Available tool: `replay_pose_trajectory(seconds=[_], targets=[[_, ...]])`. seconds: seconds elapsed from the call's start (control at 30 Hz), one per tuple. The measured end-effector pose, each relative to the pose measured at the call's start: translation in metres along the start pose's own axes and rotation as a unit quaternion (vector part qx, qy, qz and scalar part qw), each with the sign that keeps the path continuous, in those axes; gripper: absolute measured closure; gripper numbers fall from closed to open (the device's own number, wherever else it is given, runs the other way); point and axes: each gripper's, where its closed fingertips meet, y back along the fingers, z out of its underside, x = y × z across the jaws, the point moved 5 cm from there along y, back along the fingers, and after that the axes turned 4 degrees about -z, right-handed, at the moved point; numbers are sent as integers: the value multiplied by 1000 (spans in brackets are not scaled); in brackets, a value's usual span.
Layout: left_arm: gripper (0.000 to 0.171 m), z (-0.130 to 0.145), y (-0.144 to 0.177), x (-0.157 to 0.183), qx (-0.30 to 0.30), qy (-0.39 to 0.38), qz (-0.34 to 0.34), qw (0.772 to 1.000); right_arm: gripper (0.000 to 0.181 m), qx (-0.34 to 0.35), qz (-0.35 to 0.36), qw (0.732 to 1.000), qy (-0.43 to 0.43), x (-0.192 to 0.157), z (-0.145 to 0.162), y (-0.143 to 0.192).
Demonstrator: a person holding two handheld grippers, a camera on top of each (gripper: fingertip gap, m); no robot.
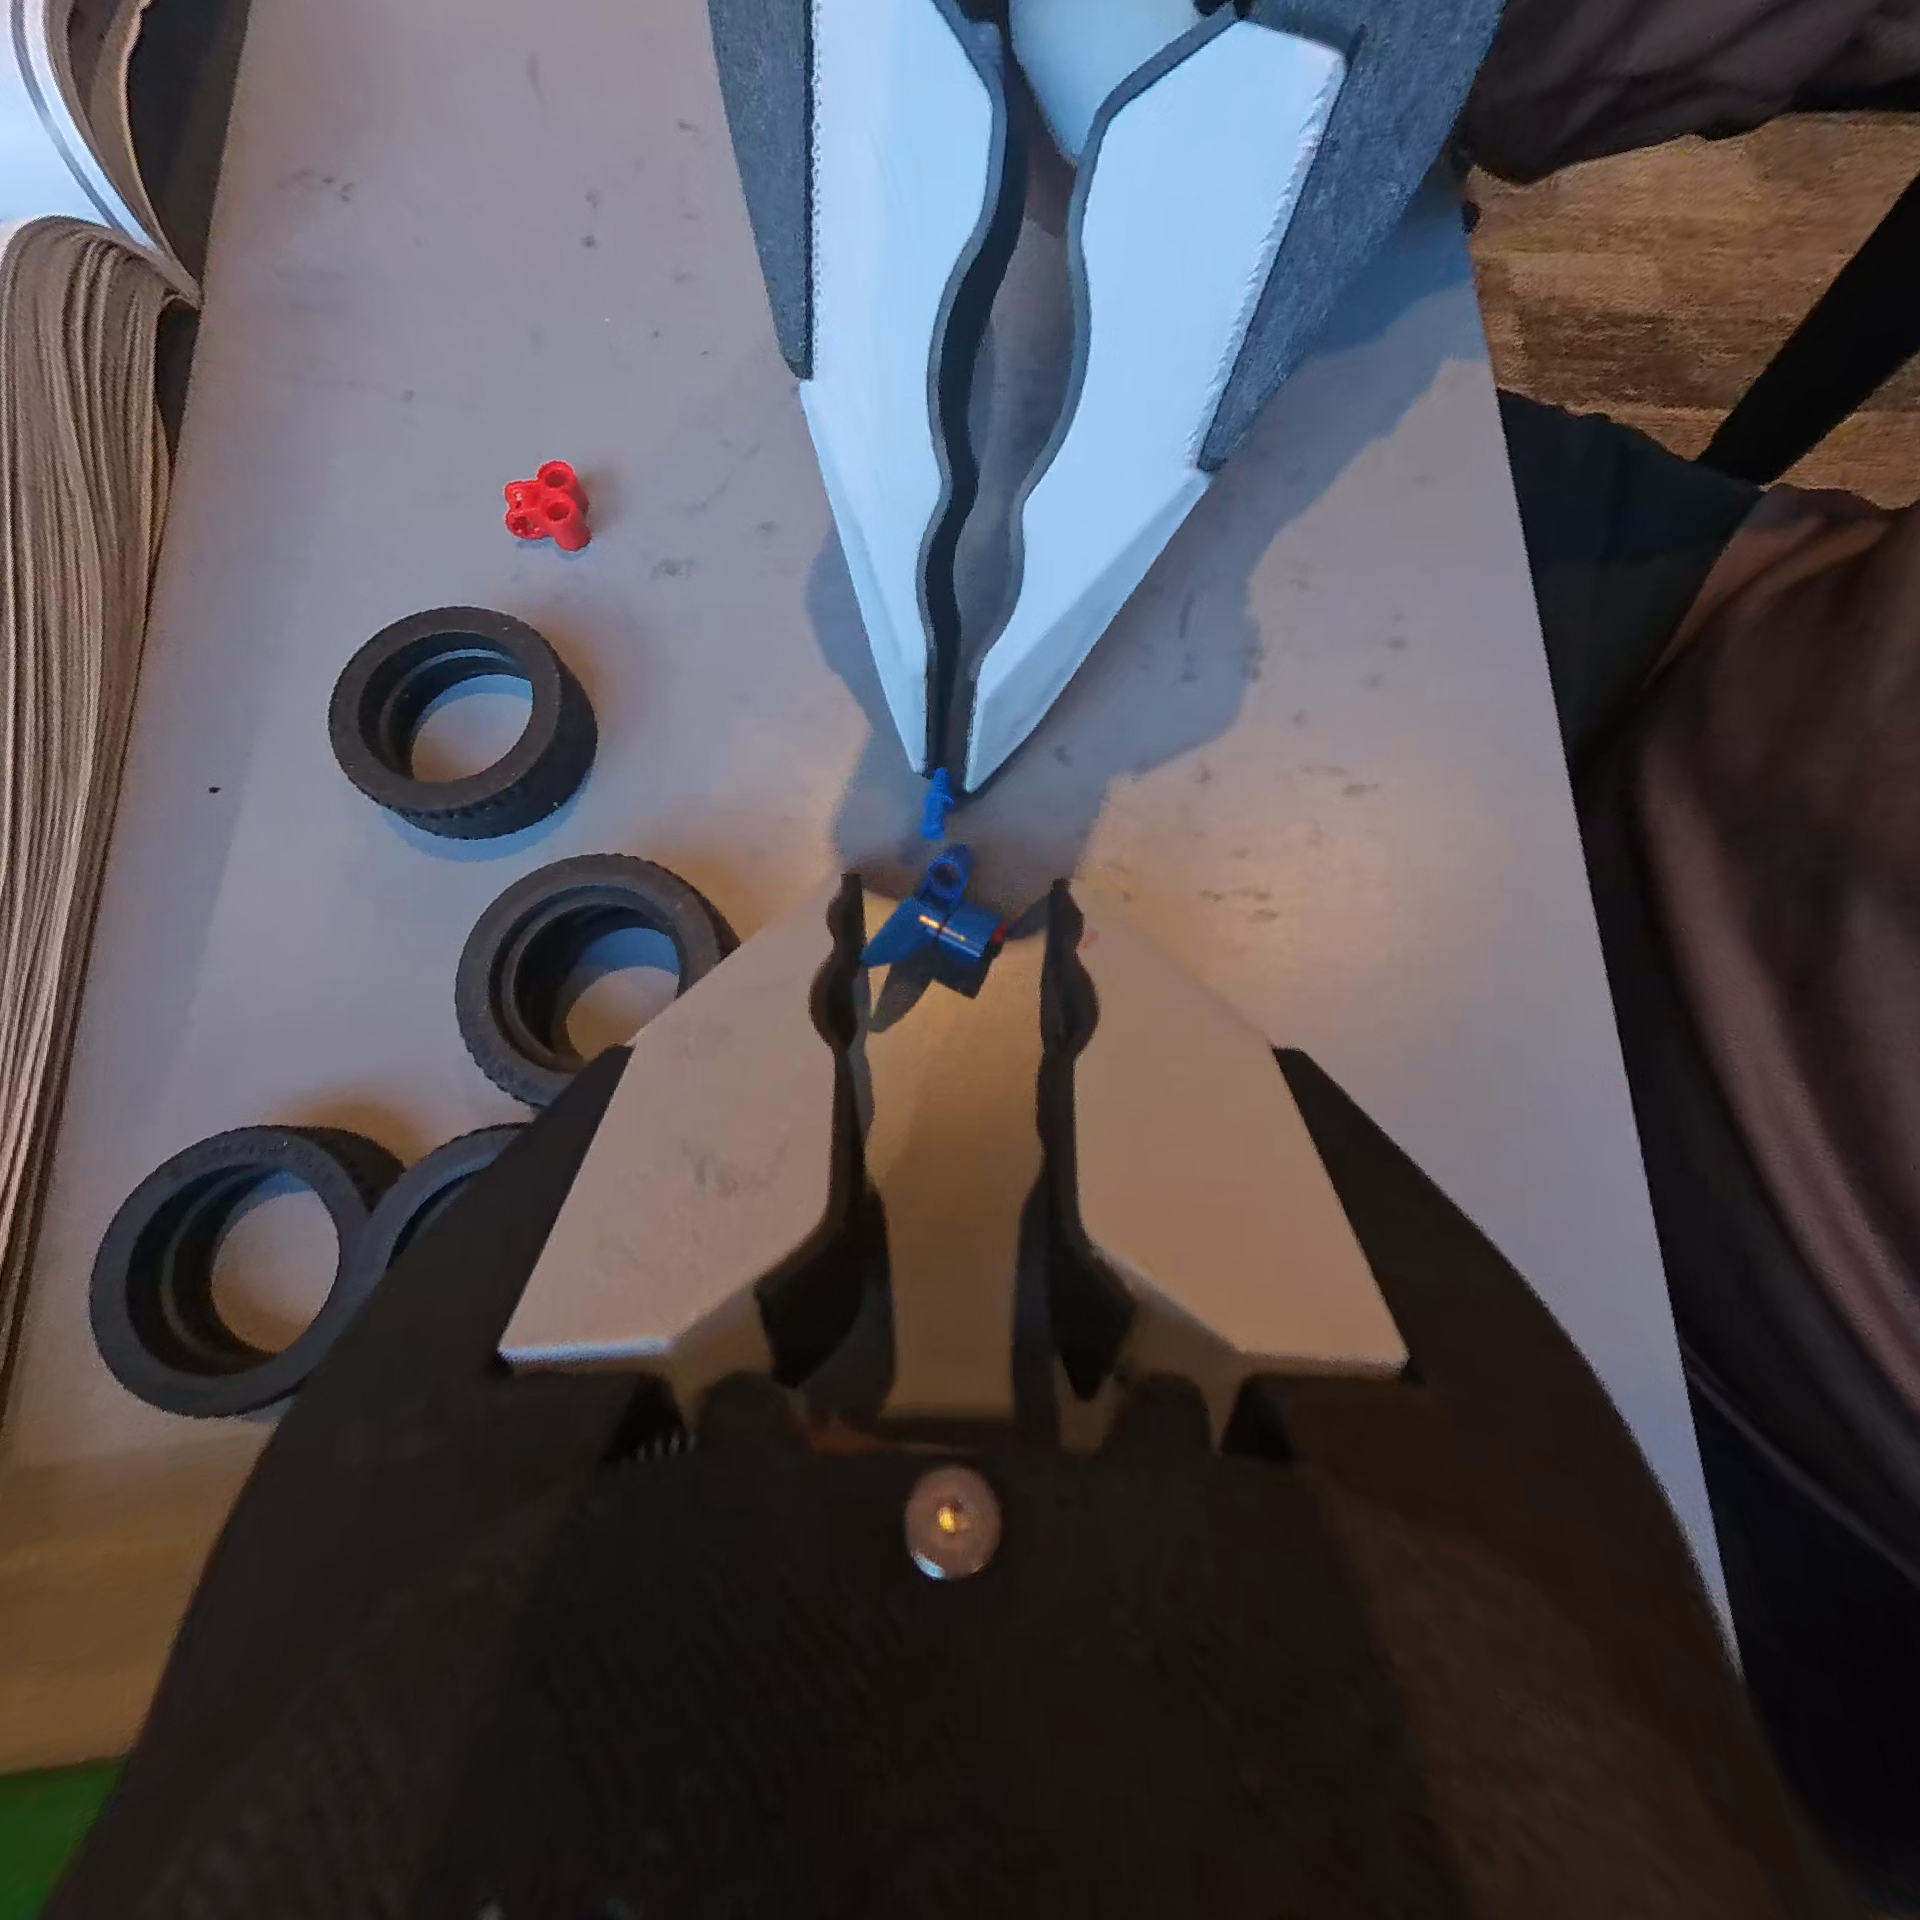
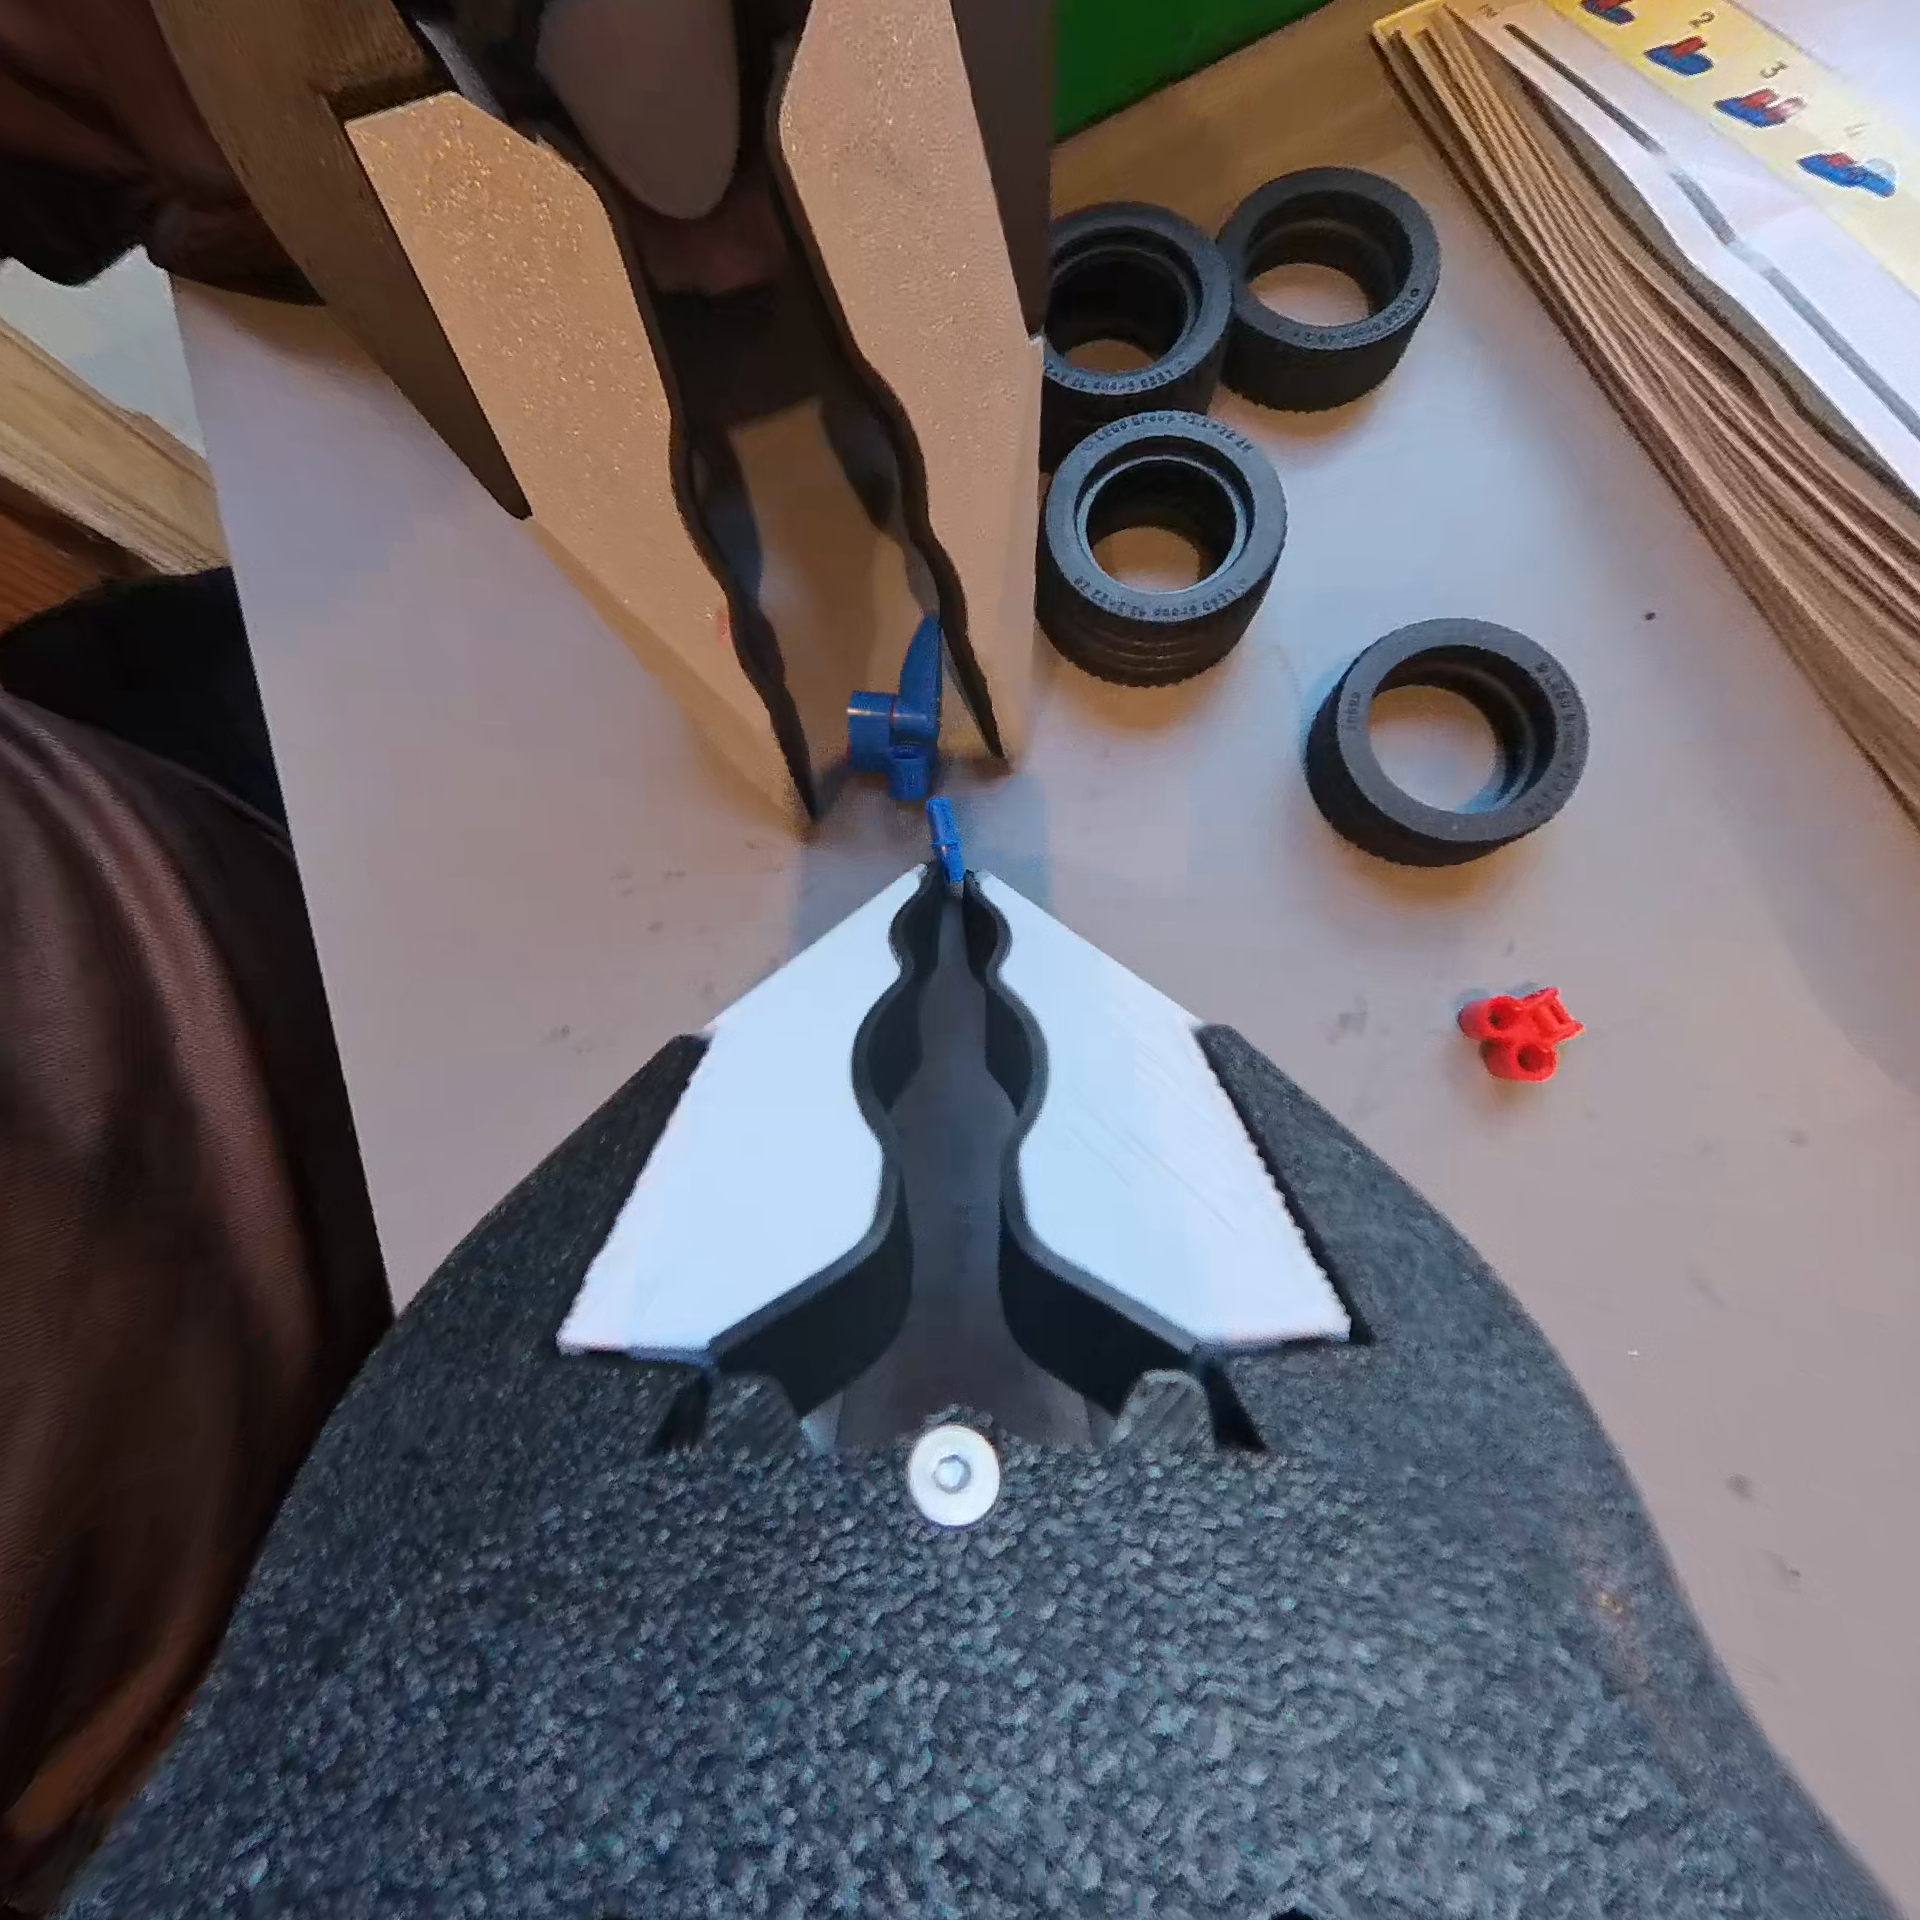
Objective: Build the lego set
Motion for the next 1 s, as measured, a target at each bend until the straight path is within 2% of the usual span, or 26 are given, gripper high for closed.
replay_pose_trajectory(seconds=[0.3, 0.4, 0.57, 0.73, 1.0], targets=[[134, 2, 4, -3, -3, -6, -7, 1000, 178, 13, 2, 1000, -9, 4, 3, 1], [134, -4, 9, -3, 23, 4, -1, 1000, 178, 21, 7, 1000, -6, 5, 3, 5], [156, -12, 17, -3, 52, -28, -27, 998, 178, 59, -28, 998, -13, -2, -6, 12], [162, -14, 14, 5, 49, -80, -47, 994, 178, 70, -55, 996, -26, -8, -10, 12], [169, -16, 13, 13, 51, -108, -45, 992, 178, 52, -51, 997, -12, -13, -13, 9]])
